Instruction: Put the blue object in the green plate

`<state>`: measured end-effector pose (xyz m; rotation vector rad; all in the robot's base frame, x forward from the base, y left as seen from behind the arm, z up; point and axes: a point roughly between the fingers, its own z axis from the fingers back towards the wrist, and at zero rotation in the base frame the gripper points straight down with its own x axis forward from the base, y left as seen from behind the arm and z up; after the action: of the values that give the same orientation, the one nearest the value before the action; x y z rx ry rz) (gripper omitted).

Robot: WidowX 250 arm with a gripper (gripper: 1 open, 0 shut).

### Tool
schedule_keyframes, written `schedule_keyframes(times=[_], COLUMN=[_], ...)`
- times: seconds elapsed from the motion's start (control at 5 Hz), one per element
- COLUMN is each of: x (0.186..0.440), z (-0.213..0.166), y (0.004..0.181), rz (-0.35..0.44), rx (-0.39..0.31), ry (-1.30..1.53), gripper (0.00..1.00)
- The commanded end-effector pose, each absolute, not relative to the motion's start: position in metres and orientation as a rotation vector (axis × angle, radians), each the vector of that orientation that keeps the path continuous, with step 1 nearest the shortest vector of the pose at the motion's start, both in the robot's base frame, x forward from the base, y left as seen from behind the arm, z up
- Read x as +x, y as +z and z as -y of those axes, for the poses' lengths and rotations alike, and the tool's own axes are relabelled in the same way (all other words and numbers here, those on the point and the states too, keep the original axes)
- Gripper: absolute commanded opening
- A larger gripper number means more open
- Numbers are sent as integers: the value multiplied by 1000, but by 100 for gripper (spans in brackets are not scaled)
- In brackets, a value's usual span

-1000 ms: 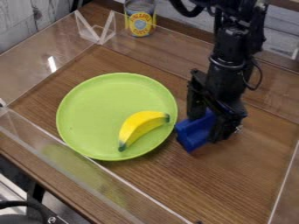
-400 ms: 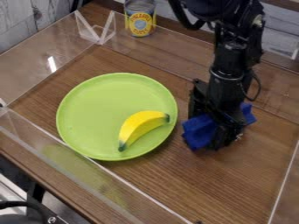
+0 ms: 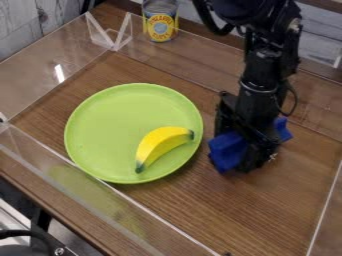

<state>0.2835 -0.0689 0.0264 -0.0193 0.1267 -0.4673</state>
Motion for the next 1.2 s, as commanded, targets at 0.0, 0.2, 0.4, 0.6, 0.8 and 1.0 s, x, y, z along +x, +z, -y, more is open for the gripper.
schedule_keyframes(times=[0.0,0.2,0.4,0.6,0.8,1.0], x=[290,290,290,290,290,287], z=[67,67,67,67,68,67], y=[34,33,36,37,38,42], rz=[-99,-102,-105,-107,-110,-120], rx=[-20,-23,-26,-30,-33,-32], ry=[-450,-442,-435,-427,-420,-413], gripper=[100,0,0,0,0,0])
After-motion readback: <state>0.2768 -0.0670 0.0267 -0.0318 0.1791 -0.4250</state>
